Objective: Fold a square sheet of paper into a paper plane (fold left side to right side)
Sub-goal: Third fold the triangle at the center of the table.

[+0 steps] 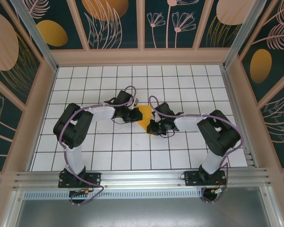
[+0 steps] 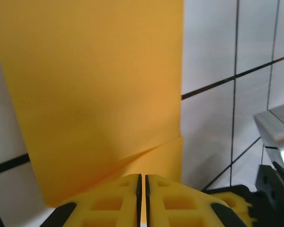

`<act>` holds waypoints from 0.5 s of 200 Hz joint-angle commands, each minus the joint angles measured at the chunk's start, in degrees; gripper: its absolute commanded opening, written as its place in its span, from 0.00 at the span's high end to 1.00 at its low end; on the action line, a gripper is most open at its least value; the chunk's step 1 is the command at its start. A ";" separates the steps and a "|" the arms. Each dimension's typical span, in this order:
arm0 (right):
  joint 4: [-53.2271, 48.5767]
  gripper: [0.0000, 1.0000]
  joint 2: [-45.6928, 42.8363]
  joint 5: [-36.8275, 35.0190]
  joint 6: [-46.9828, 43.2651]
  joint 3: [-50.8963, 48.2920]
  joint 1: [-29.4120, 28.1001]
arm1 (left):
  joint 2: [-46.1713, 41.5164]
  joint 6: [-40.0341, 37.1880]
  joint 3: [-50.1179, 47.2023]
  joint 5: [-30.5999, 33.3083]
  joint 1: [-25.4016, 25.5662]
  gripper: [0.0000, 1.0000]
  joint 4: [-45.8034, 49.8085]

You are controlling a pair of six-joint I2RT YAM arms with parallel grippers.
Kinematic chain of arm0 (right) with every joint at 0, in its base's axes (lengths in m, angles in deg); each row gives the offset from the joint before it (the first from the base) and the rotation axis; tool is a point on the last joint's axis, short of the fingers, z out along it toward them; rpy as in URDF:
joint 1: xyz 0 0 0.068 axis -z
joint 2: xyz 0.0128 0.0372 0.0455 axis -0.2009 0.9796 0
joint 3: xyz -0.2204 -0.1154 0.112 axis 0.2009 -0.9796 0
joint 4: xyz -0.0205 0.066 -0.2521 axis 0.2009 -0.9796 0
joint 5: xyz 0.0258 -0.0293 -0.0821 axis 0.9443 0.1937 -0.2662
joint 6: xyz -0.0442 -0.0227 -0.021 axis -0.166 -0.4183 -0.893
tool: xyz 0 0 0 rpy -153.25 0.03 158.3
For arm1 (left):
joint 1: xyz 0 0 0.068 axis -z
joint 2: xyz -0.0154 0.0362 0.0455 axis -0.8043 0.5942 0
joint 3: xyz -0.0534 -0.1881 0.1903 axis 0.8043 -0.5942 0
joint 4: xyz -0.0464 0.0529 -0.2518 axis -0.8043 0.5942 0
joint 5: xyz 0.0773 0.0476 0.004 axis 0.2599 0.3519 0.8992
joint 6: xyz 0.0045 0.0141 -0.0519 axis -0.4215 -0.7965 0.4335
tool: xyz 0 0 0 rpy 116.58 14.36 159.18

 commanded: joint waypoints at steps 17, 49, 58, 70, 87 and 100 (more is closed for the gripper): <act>-10.49 1.00 3.24 -4.69 -0.81 -1.96 0.60 | 2.98 0.26 1.62 0.86 0.44 0.86 -1.21; -9.59 1.00 0.67 -4.27 -0.72 -1.76 0.58 | 4.74 -0.12 1.49 3.89 0.47 0.86 0.70; -9.78 1.00 -0.23 -4.36 -0.72 -1.17 0.58 | 5.11 -0.24 1.44 4.42 0.49 0.86 1.19; -10.52 1.00 -1.45 -4.47 -1.04 -0.15 0.56 | 5.32 -0.45 1.14 5.05 0.48 0.86 1.63; -11.56 1.00 -3.05 -4.45 -1.09 1.70 0.51 | 5.22 -0.52 0.53 5.36 0.49 0.86 1.67; -12.15 1.00 -3.87 -4.21 -0.91 3.43 0.38 | 5.20 -0.38 0.38 5.46 0.44 0.86 1.55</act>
